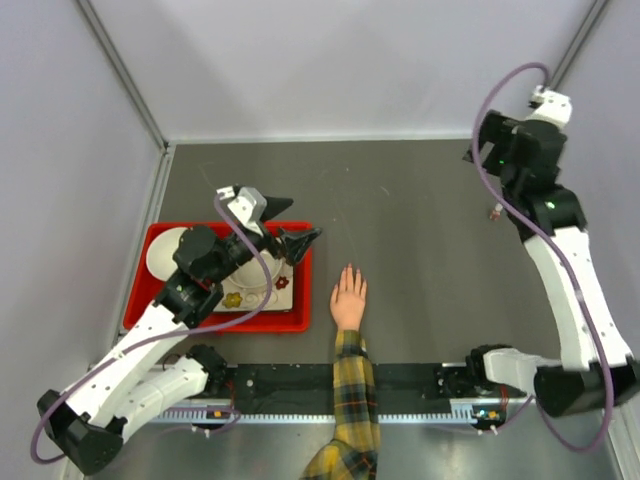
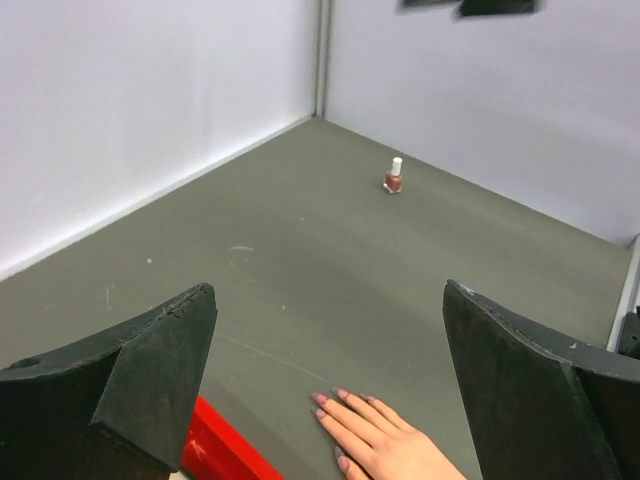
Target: Paint the nails
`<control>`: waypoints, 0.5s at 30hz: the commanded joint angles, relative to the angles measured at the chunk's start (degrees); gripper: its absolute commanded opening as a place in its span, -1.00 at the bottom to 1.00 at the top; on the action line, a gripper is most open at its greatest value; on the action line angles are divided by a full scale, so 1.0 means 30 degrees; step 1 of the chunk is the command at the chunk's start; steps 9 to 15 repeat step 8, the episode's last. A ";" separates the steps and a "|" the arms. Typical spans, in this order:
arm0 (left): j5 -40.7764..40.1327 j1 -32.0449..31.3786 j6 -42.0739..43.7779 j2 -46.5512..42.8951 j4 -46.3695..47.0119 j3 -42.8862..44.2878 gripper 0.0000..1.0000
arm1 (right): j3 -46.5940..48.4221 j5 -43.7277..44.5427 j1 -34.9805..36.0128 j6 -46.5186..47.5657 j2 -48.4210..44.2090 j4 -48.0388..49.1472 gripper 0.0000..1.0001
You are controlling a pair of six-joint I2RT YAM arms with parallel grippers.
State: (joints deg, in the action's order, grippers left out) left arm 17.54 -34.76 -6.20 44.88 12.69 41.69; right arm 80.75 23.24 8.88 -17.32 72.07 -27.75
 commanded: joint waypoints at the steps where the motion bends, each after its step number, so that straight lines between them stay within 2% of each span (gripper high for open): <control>1: -0.2151 -0.0043 -0.0688 0.0185 -0.2290 0.3992 0.93 | 0.1178 -0.2679 -0.0003 0.0792 -0.3920 -0.2556 0.97; 3: -0.3059 -0.0043 -0.0834 -0.0018 -0.3552 0.4762 0.93 | 0.1413 -0.2884 -0.0032 0.1144 -0.5498 -0.2996 0.97; 7: -0.5051 -0.0043 -0.1127 -0.0780 -0.3848 0.5408 0.96 | 0.2110 -0.3150 -0.0032 0.1176 -0.7234 -0.3316 0.97; 15: -0.5230 -0.0072 -0.1215 -0.0897 -0.4051 0.5786 0.97 | 0.2638 -0.3149 -0.0003 0.0884 -0.7295 -0.3667 0.97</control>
